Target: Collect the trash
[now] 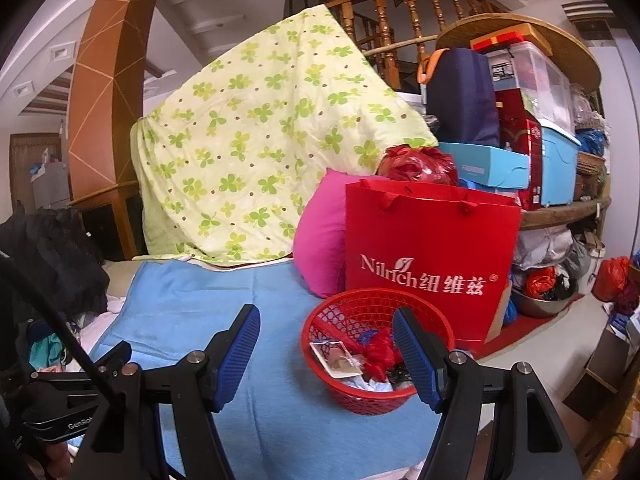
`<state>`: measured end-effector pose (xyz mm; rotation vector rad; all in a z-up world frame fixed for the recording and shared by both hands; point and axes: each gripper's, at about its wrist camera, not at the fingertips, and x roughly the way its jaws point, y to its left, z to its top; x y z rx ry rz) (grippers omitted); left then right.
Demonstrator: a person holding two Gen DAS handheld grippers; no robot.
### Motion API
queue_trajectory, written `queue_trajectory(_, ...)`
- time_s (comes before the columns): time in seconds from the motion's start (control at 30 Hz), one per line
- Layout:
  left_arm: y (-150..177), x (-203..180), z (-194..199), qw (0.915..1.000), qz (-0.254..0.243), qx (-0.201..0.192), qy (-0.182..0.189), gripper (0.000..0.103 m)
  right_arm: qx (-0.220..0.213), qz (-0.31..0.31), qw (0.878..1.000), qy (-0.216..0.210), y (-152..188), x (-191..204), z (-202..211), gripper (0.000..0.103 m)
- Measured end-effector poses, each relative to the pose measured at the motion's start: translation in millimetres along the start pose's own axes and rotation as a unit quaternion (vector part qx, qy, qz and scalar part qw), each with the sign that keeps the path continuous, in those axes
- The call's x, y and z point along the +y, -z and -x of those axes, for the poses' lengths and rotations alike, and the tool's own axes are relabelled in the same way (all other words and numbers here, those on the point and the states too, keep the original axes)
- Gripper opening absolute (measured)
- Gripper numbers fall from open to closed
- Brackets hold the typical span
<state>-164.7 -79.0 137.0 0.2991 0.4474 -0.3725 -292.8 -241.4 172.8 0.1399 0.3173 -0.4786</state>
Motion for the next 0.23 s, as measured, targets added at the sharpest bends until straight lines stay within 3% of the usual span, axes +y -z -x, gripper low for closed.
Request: queue_trajectory(0.23, 15.3, 34.1, -37.3, 0.9990, 0.030, 0.025, -0.021, 0.100, 0.038, 0.016, 0.998, -0.047, 12.3, 33.3, -42.8, 0.072)
